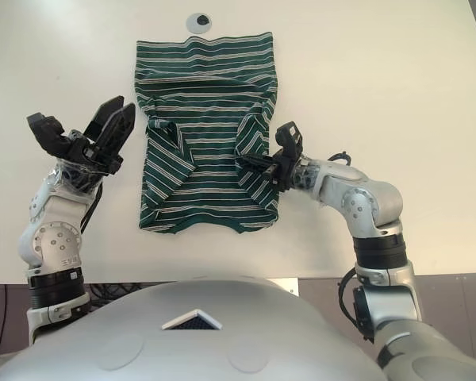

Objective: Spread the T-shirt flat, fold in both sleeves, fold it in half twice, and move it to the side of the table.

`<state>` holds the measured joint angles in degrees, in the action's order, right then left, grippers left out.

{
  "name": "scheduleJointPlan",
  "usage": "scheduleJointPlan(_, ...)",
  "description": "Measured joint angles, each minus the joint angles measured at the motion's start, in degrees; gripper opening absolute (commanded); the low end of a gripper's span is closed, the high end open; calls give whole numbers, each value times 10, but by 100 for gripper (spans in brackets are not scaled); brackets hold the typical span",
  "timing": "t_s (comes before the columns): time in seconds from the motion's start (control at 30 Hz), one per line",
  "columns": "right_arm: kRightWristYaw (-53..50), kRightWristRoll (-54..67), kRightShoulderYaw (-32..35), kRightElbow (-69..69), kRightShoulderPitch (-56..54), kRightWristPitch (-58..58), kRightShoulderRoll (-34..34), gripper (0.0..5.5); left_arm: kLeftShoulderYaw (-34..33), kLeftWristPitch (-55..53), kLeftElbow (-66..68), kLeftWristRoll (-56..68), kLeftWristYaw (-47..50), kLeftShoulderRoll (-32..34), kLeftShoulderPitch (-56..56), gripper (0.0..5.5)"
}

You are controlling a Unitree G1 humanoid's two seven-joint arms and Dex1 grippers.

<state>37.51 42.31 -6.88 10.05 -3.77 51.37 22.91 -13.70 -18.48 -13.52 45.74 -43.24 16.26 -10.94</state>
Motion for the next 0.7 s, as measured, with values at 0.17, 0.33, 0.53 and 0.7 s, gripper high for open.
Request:
scheduleJointPlan(0.17,39,14,34,30,7,0,10,179,-1,78,13,-92,-12,34,-18,240)
scheduleJointPlan(0.33,140,-30,101,37,54,-130,105,194,2,339,92,-295,-76,123,-95,240)
scheduleJointPlan(0.53,293,-196,105,-58,144,-525,146,215,33,633,209,-505,-97,241,-147,300)
scheduleJointPlan(0.7,339,-355,47,-220,149,-855,204,308,65,761,252,-563,-46,292,-138,376)
